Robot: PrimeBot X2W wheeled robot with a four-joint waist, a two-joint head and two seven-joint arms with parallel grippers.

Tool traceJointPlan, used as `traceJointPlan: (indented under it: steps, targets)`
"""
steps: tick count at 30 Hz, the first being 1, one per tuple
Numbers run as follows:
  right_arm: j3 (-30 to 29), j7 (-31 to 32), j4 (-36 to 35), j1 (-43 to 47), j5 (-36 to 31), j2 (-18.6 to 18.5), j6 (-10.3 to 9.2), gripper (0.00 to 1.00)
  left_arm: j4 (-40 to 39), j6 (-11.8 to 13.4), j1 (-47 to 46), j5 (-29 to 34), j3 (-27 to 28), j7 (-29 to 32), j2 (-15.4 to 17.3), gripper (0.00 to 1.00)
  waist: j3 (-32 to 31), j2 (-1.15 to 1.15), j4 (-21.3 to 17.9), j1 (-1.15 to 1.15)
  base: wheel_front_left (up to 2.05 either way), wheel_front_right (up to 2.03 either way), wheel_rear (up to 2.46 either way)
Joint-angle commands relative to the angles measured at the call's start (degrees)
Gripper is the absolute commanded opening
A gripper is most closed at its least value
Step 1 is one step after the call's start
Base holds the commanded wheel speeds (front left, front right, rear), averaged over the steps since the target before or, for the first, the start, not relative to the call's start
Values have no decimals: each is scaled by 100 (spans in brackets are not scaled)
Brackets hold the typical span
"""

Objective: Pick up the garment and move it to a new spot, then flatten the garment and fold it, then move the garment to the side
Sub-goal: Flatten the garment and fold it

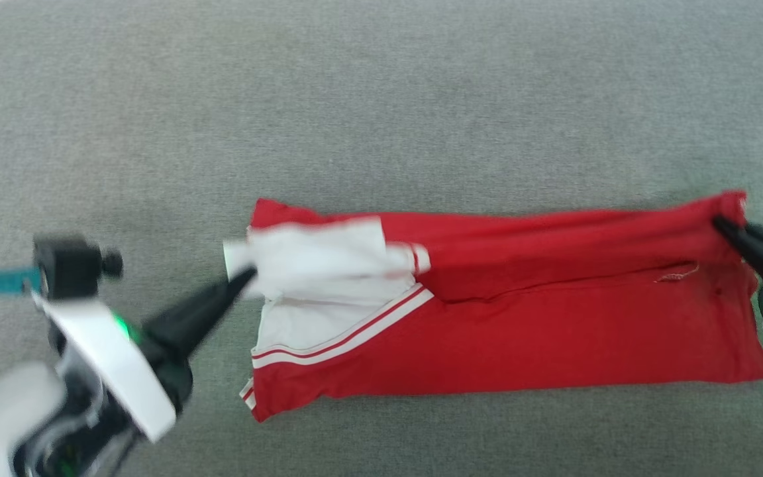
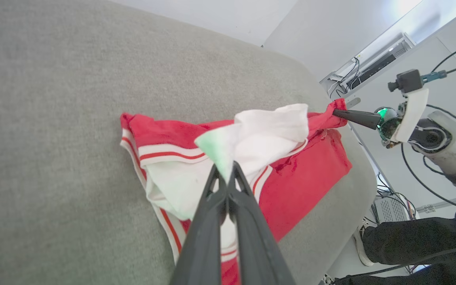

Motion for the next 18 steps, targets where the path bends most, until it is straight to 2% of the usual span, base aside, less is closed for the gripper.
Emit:
traceJointPlan:
  steps: [1, 5, 8, 13, 18]
  targets:
    - [-172, -44, -192, 316, -106, 36, -2, 0, -120, -13, 239, -58, -55, -144, 73, 0, 3, 0, 48, 0, 0, 0, 0]
    - [-490, 21, -525, 830, -238, 162, -2, 0, -244, -8, 564, -20, -184, -305, 91, 0, 47, 0, 79, 0, 0, 0, 0]
    - [-825, 78, -710, 1119, -397, 313, -2, 0, -151, 0, 728, -4, -260, -393, -34, 0, 102, 0, 110, 0, 0, 0, 0]
    - [-1138, 188, -790, 1307, -877, 574, -2, 0, 298, -3, 686, 97, -385, -386, -419, 0, 180, 0, 139, 0, 0, 0, 0]
    - [-1143, 304, -683, 1235, -1080, 805, -2, 0, 841, -9, 541, 201, -484, -338, -780, 0, 249, 0, 124, 0, 0, 0, 0]
